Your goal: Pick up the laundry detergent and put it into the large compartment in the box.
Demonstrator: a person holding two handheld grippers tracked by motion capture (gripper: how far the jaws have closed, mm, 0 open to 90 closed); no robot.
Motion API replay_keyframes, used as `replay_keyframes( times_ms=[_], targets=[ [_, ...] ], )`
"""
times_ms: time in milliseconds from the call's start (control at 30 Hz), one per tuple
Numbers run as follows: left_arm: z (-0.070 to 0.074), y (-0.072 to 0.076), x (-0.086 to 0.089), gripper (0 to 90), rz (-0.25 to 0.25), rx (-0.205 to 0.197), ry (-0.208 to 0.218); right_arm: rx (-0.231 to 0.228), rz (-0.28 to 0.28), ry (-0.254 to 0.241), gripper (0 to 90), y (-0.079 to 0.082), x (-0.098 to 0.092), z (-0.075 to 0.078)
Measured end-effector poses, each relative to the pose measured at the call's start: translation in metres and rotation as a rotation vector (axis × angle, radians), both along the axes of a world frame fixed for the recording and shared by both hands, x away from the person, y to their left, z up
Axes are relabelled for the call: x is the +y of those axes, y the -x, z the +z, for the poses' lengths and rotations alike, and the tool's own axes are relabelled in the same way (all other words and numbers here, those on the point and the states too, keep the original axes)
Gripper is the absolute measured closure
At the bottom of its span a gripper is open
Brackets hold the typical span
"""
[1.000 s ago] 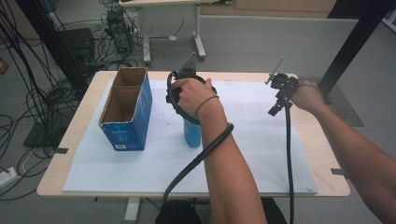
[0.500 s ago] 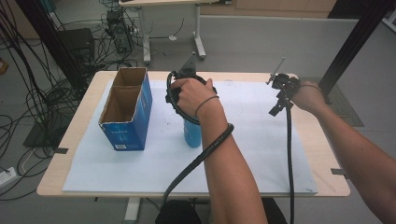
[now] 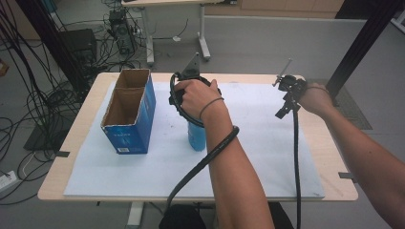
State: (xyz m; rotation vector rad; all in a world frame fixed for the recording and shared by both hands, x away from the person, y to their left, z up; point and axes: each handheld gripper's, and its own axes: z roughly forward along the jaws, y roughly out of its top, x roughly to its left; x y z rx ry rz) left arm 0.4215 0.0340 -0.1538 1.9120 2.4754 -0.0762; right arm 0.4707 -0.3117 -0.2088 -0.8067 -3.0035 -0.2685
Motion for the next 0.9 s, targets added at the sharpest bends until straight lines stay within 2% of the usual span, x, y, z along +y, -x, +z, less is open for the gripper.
replay_keyframes(
  times_ms=[533,900],
  targets=[
    [-0.002,0.0,-0.001,5.3,0.015,-0.005,-0.012,0.002,0.006,-0.006,3.7,0.0,0.001,-0.001],
    [-0.011,-0.001,0.002,5.9,0.025,0.004,0.002,0.006,0.006,-0.01,3.7,-0.001,-0.001,-0.003]
  ],
)
